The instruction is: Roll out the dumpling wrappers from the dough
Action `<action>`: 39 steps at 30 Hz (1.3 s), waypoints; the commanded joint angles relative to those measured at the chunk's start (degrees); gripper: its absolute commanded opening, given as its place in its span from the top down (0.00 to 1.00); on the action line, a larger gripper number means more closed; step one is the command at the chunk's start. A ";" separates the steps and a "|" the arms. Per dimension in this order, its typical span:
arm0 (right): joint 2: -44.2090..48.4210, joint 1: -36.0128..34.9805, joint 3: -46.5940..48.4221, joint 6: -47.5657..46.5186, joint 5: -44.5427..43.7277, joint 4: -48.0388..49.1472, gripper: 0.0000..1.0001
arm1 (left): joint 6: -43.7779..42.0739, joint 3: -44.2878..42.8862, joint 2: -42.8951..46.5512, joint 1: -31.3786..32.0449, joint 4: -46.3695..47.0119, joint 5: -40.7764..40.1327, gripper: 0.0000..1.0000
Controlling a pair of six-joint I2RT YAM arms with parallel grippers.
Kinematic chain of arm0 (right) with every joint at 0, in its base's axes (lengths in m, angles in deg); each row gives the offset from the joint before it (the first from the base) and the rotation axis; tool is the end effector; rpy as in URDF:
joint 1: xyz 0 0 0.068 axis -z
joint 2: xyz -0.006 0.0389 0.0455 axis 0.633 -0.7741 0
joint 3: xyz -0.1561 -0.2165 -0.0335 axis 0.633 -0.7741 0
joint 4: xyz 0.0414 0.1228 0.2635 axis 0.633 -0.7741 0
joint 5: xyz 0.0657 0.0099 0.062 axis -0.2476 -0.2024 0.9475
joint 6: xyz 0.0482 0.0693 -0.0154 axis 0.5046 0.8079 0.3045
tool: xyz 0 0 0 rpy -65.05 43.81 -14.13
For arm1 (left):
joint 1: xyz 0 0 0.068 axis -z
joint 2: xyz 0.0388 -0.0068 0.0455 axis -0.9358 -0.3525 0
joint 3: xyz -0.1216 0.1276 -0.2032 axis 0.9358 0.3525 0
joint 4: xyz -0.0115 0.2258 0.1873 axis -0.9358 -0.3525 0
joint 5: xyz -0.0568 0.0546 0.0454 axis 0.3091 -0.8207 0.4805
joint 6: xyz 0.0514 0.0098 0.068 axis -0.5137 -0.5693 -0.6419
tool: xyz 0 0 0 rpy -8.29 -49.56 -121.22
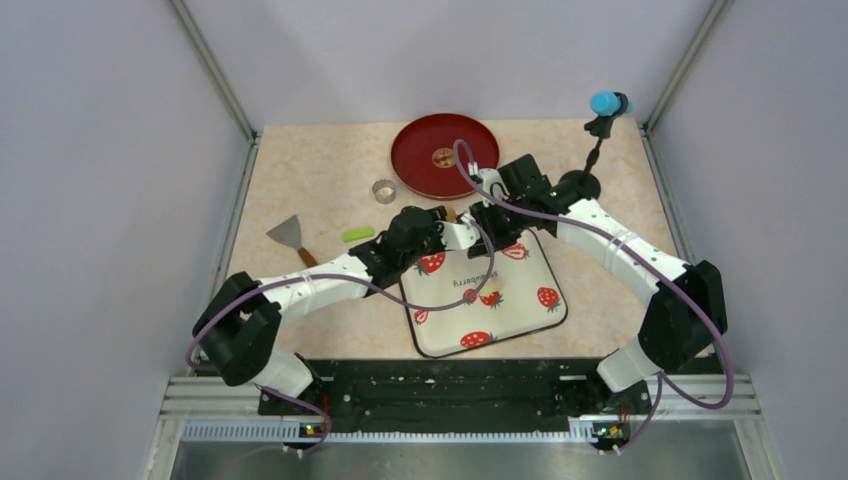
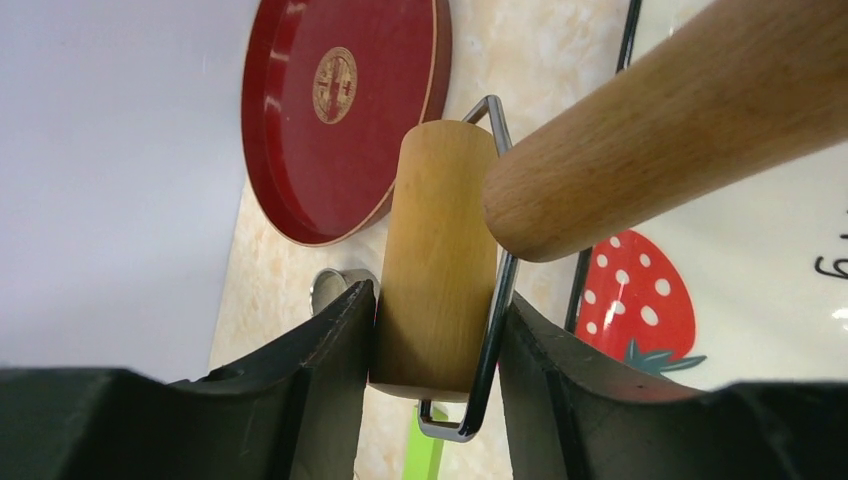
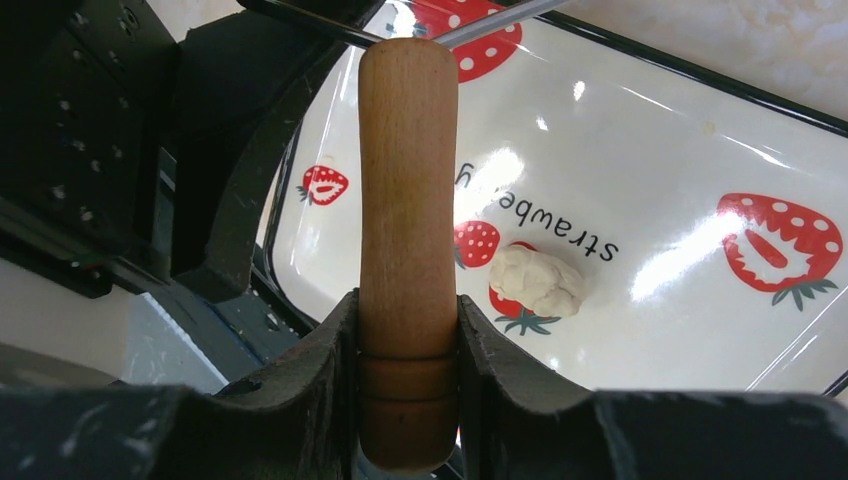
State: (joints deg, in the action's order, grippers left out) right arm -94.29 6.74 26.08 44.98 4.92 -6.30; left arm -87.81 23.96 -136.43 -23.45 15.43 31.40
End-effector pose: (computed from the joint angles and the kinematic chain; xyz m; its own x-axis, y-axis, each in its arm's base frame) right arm 0.2978 0.2247 0.2501 -0.7804 -0.3551 -0.5147 -0.5821 0.7132 0.3905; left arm 0.2865 -0.2739 0.2030 0.1765 0.7892 -0.5883 0.6312 0.3678 0.6828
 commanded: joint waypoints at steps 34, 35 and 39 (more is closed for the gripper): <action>2.79 -0.59 6.54 7.33 -2.31 5.06 0.38 | 16.82 9.58 9.22 -0.56 2.39 -1.96 1.00; 3.44 -0.19 6.33 7.92 -2.83 5.32 0.33 | 16.79 9.89 9.71 -0.56 2.31 -2.49 1.00; 6.54 2.81 4.05 10.54 0.88 8.77 0.18 | 17.03 10.97 11.33 -0.51 2.81 -5.08 1.00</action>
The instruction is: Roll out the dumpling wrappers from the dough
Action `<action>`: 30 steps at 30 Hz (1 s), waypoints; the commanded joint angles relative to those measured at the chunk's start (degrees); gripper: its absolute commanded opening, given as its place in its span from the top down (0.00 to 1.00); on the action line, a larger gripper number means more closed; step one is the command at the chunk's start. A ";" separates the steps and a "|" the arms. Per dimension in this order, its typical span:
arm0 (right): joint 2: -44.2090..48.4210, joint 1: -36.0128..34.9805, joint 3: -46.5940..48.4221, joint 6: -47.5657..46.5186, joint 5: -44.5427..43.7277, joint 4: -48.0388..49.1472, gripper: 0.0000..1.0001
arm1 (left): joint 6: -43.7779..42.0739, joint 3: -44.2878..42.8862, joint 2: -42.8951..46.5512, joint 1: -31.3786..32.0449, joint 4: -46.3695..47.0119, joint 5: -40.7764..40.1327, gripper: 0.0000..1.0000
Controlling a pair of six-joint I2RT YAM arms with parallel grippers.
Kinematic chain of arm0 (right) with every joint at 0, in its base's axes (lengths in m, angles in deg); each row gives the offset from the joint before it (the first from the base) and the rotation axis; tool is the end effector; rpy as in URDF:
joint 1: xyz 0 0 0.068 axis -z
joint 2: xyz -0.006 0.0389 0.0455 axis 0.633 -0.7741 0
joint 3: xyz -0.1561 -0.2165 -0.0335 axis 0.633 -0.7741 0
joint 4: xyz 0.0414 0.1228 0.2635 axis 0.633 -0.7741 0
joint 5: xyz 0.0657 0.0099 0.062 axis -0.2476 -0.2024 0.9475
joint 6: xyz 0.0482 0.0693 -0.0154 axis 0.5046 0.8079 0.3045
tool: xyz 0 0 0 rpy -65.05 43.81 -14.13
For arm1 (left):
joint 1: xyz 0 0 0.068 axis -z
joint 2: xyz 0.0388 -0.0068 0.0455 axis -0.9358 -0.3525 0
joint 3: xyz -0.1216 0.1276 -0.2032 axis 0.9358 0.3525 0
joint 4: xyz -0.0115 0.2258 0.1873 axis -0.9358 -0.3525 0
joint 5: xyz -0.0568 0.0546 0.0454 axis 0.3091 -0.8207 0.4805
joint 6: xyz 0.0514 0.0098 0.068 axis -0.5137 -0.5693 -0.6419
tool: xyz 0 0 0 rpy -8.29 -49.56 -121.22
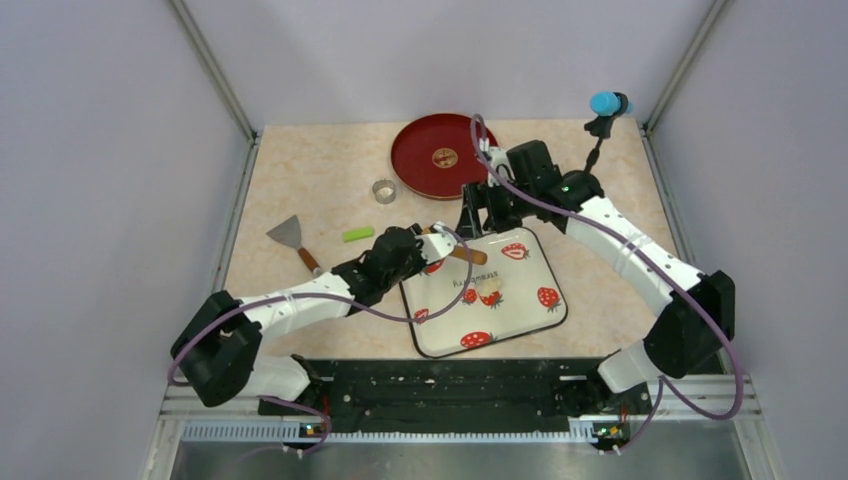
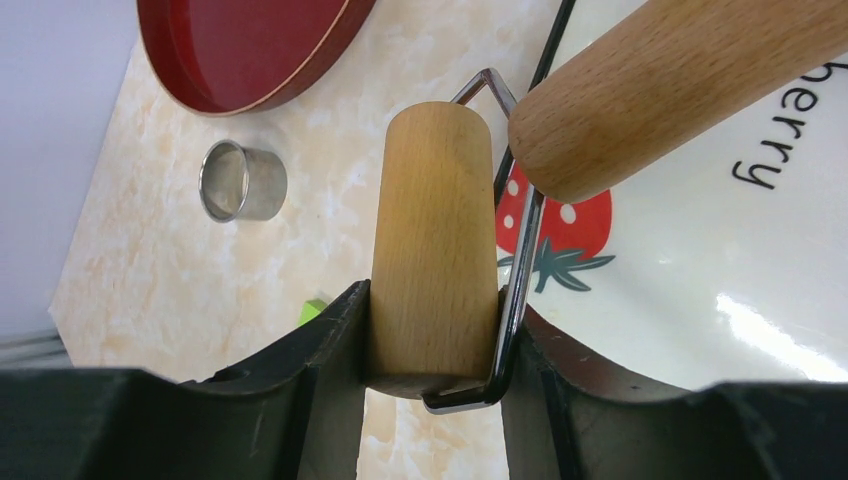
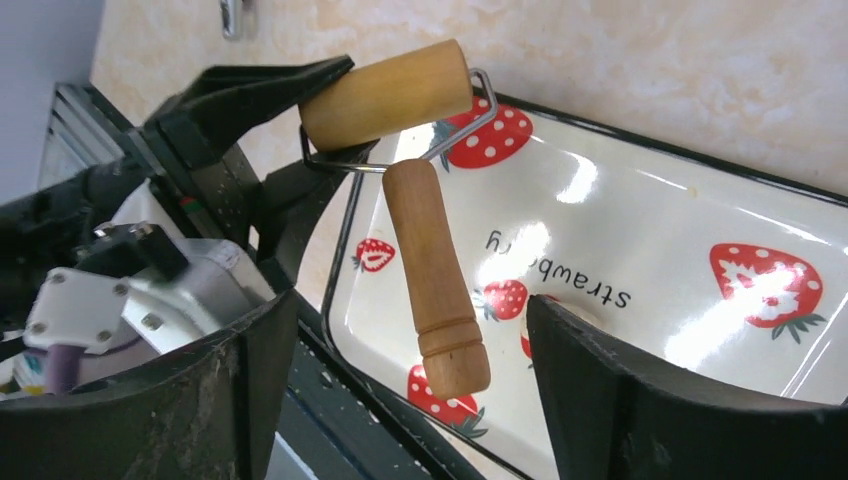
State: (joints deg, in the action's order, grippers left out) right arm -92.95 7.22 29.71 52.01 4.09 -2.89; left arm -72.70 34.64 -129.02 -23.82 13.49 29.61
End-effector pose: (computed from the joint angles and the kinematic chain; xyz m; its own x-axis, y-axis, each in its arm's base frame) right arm 0.3086 0.2266 0.2871 -0.7818 -0.2150 -0.5853 -0.5269 0.7297 0.4358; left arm 0.2574 -0.2373 0.1714 -0.0555 0.7196 -0.6922 0.6635 0.5446 0.5130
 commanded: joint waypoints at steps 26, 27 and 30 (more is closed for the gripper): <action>-2.74 10.30 -5.64 32.21 21.79 25.01 0.05 | 6.08 -4.82 8.69 -0.19 5.58 -23.96 1.00; -3.46 9.78 -5.20 32.59 21.77 25.28 0.06 | 5.94 -4.86 8.71 -0.19 5.51 -24.00 1.00; -5.57 8.52 -4.32 35.07 22.68 27.86 0.08 | 6.14 -4.87 8.67 -0.19 5.18 -24.13 1.00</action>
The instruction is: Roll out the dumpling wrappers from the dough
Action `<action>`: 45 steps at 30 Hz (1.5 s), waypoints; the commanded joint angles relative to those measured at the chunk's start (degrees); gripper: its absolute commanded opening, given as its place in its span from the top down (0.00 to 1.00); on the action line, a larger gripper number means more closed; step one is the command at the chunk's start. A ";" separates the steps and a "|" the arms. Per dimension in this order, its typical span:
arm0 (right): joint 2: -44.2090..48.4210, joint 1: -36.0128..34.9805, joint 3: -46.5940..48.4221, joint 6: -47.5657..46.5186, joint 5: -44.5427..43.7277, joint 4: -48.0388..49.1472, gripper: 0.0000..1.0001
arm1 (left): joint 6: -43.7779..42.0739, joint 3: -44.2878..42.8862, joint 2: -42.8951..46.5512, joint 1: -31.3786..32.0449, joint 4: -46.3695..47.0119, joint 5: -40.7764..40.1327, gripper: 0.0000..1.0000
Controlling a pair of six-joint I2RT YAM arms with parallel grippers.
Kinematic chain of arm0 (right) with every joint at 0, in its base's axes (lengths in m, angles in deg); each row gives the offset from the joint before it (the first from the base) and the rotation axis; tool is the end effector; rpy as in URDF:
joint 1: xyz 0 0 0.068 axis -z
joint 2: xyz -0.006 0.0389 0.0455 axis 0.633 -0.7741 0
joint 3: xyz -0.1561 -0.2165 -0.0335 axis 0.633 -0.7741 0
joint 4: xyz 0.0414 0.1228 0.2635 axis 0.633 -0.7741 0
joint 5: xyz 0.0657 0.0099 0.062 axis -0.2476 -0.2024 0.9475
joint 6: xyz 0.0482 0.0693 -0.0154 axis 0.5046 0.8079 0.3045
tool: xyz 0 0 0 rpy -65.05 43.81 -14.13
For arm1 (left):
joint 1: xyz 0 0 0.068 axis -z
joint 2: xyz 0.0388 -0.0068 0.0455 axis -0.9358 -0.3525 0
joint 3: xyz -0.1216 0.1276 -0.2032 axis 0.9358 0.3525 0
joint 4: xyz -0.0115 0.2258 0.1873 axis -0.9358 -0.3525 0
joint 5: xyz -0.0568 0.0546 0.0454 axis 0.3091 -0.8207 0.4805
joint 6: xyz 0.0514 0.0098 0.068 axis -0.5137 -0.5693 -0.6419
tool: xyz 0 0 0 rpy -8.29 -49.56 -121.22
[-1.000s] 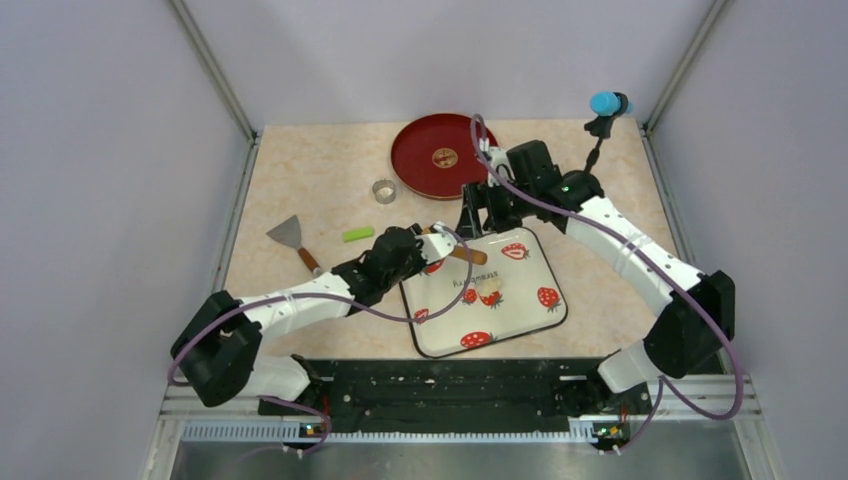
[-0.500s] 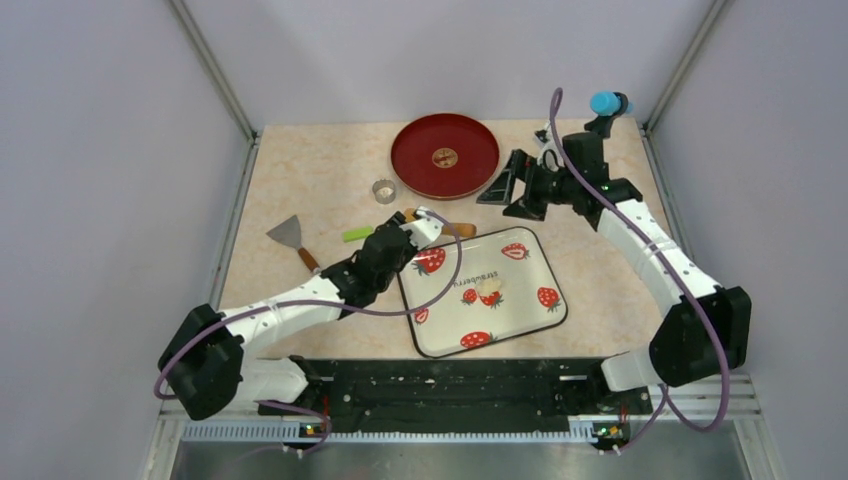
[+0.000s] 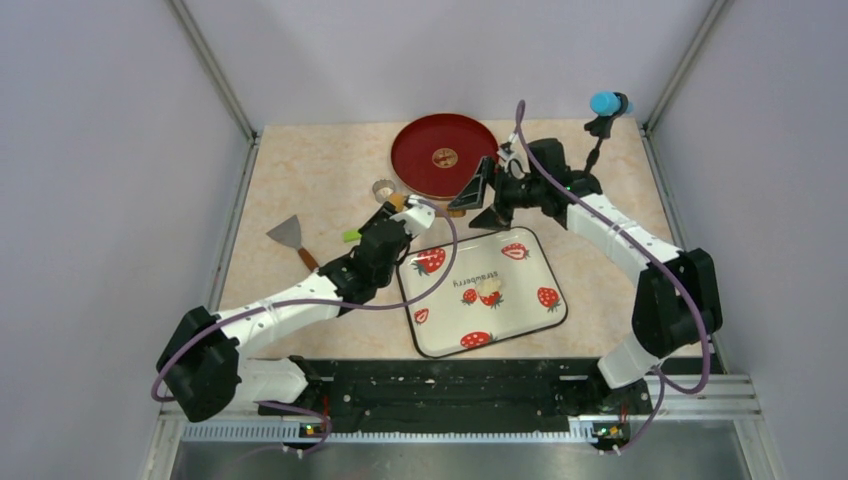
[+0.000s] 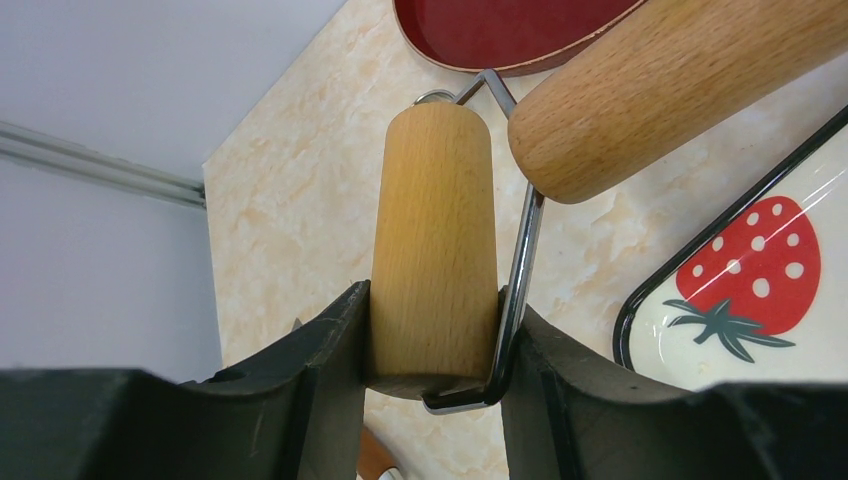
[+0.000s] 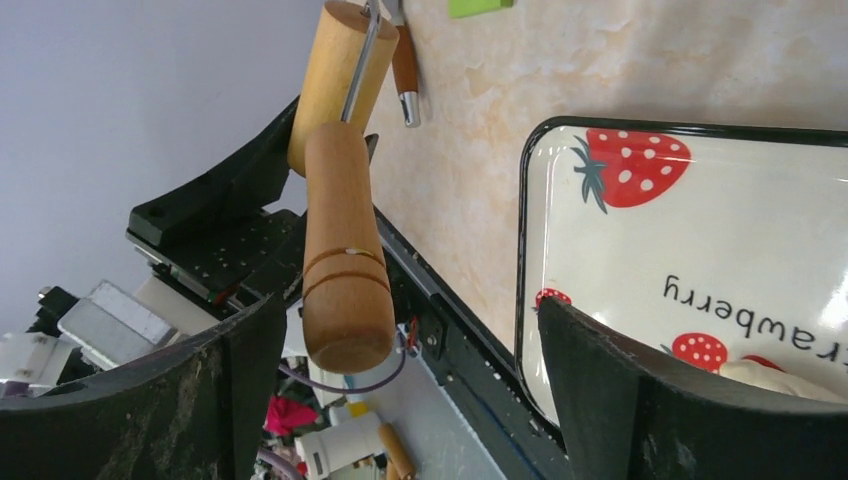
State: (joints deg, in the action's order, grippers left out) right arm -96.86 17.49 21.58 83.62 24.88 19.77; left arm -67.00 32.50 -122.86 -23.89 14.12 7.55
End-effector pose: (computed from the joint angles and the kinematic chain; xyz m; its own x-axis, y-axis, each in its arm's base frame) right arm 0.3560 0.1975 0.2566 -0.9459 0.1926 -0.2612 -0.1366 0.4938 0.8588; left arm 0.2673 -0.2091 0.2277 -0.1678 0.6212 -0.7655 0.2939 0.7727 0.5626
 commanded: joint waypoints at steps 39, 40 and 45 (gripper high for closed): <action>-14.05 -7.37 8.43 16.86 9.55 22.40 0.73 | 2.24 -1.09 2.12 -0.01 4.62 -3.90 1.00; -14.16 -7.46 8.38 17.19 9.78 22.92 0.76 | 2.24 -1.08 2.10 0.01 4.65 -3.95 1.00; -14.48 -7.84 8.21 17.93 10.53 23.07 0.69 | 1.58 -1.08 2.09 -0.01 4.91 -4.32 1.00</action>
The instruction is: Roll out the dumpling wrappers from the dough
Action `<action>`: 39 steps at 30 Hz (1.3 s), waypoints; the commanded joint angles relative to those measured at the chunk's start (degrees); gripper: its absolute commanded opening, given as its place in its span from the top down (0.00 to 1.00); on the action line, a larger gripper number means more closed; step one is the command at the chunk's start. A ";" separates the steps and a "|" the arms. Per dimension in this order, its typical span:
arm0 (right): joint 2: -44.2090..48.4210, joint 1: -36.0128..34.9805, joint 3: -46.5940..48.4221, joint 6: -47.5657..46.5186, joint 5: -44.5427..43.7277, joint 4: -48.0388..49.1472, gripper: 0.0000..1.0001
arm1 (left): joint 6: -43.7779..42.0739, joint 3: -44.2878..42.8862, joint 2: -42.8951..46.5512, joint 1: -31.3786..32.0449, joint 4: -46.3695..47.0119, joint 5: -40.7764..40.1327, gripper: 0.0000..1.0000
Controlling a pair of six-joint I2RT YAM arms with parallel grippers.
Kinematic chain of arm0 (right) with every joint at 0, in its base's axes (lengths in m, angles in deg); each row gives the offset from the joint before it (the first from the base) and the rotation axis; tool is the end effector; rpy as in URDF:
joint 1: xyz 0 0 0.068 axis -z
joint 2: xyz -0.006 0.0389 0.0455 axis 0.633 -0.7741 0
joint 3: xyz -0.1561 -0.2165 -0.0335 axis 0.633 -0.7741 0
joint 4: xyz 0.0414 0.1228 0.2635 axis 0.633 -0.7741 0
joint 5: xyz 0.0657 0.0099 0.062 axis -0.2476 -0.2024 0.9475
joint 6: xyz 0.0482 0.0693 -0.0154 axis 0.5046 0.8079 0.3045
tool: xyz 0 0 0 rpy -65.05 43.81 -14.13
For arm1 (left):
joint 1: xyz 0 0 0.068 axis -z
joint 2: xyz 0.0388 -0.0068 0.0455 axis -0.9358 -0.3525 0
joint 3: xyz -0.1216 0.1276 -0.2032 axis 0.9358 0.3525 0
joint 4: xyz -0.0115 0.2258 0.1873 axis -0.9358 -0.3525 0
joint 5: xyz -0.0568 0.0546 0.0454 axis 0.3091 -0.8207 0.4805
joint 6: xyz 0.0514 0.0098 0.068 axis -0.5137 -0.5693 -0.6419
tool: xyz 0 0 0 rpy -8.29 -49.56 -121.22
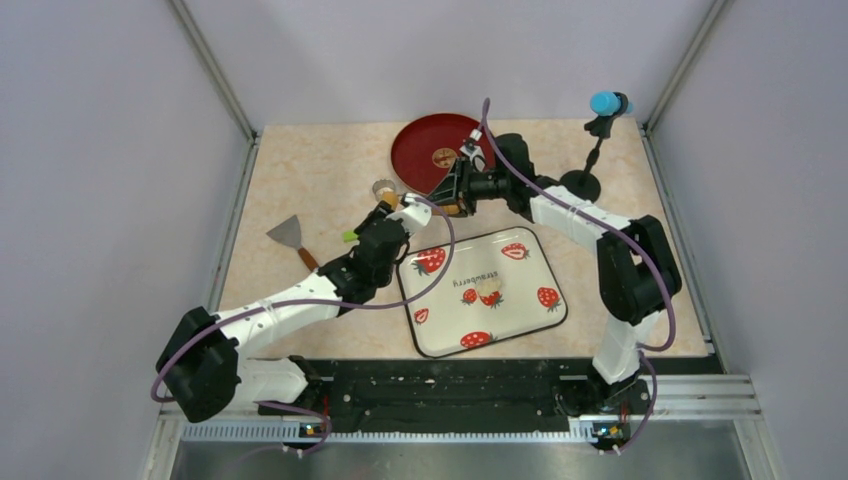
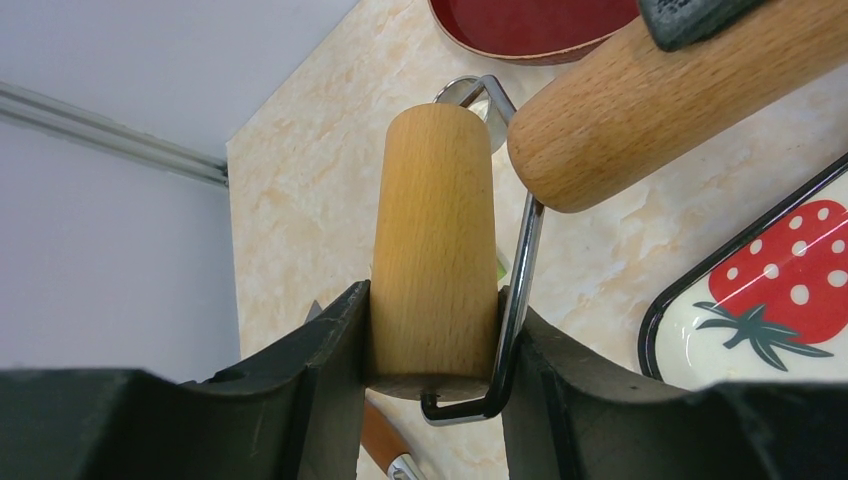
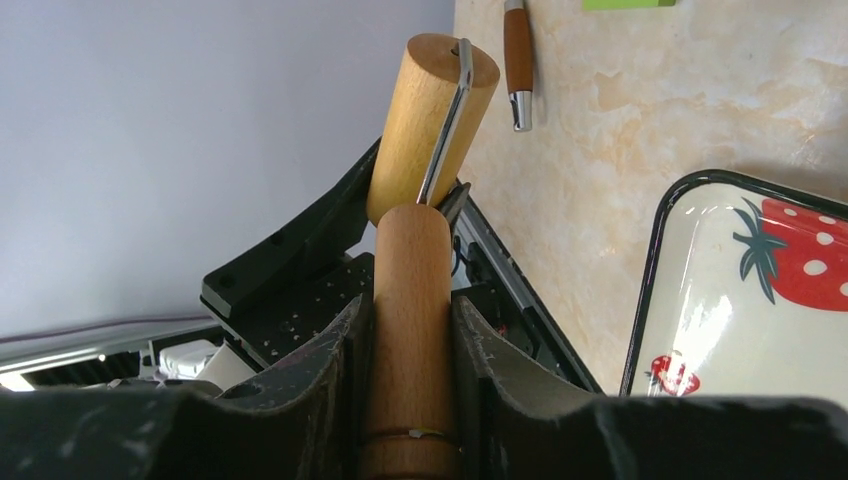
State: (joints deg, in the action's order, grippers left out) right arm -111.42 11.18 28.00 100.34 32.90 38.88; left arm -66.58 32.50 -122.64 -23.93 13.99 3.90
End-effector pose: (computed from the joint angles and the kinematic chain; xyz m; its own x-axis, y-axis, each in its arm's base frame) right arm 0.3843 0.2716 0.2337 -0.9877 0.1114 -0.1097 -0.0736 0.2881 0.9548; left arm 0.2679 -0.2039 0.2297 -0.1925 0.6169 -0.7631 0.2357 0.7840 0.5743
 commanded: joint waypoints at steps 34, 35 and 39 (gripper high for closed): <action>3.00 1.20 6.68 -29.50 -8.97 -28.10 1.00 | 40.60 4.26 7.21 -0.93 -2.57 9.95 0.02; 3.42 1.62 6.75 -31.23 -10.00 -29.51 1.00 | 42.29 5.03 8.16 -1.34 -3.09 10.64 0.01; 5.36 2.40 7.15 -37.13 -14.75 -34.65 1.00 | 46.57 7.99 12.46 -3.15 -4.14 13.08 0.01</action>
State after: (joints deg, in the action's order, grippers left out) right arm -111.77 12.51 31.41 72.52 22.69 10.44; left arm -28.90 38.16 -114.58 -25.46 10.97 14.20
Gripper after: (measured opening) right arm 0.319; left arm 0.985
